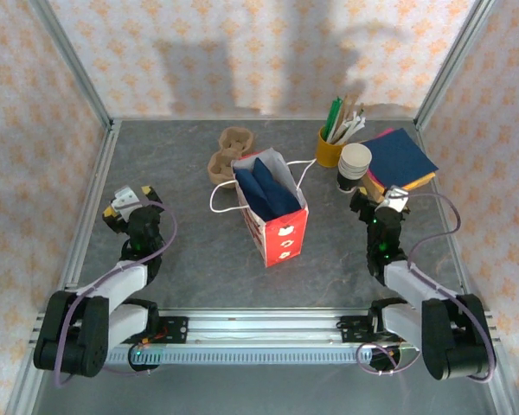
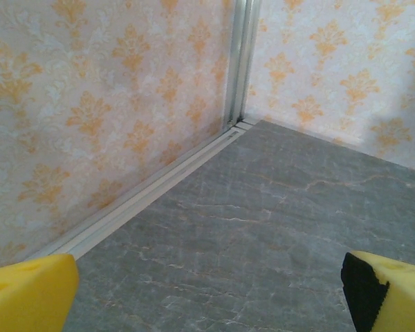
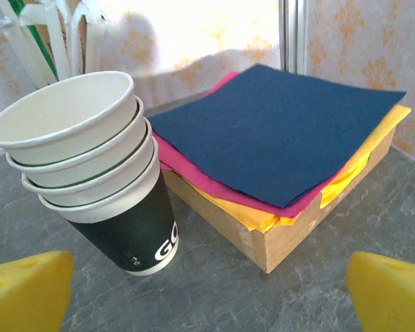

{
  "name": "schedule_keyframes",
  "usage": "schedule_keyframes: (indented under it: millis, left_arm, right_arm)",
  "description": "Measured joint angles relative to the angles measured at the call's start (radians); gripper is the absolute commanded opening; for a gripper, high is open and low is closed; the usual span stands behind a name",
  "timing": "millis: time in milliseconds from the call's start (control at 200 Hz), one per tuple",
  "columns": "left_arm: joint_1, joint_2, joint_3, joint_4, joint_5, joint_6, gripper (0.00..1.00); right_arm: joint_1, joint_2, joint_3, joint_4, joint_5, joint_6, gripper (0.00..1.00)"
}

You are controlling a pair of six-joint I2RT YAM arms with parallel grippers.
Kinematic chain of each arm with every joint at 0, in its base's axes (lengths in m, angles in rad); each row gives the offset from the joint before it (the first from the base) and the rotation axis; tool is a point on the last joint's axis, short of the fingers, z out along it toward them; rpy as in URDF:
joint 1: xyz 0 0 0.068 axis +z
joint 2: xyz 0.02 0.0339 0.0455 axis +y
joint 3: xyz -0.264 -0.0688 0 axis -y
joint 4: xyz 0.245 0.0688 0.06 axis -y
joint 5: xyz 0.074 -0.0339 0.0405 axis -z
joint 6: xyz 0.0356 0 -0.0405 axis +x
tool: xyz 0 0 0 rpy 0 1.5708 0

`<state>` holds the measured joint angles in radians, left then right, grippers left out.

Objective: Pack the takeout coffee

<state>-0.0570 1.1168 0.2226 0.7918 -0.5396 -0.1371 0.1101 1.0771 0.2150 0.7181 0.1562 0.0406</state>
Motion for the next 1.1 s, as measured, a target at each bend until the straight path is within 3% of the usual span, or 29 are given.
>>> schedule_keyframes:
  millis: [130, 490, 596, 796, 1101]
  left_arm:
    - [0.035, 0.121, -0.095, 0.216, 0.089, -0.014, 0.99]
    - [0.08, 0.342, -0.125, 0.568, 0.277, 0.007, 0.99]
    - [0.084, 0.404, -0.124, 0.642, 0.32, 0.016, 0.99]
    - [0.083, 0.41, -0.106, 0.639, 0.346, 0.032, 0.99]
    - [0.064, 0.41, -0.061, 0.616, 0.343, 0.045, 0.99]
  right_arm:
    - [-0.005, 0.098, -0.065, 0.199, -0.015, -0.05, 1.0]
    - [-0.027, 0.421, -0.129, 0.637, -0.113, -0.102, 1.0]
    - [-0.029, 0.426, -0.122, 0.65, -0.127, -0.106, 1.0]
    - [-0.053, 0.44, -0.001, 0.567, -0.122, -0.094, 1.0]
    - [-0.065, 0.44, 0.008, 0.525, -0.122, -0.082, 1.0]
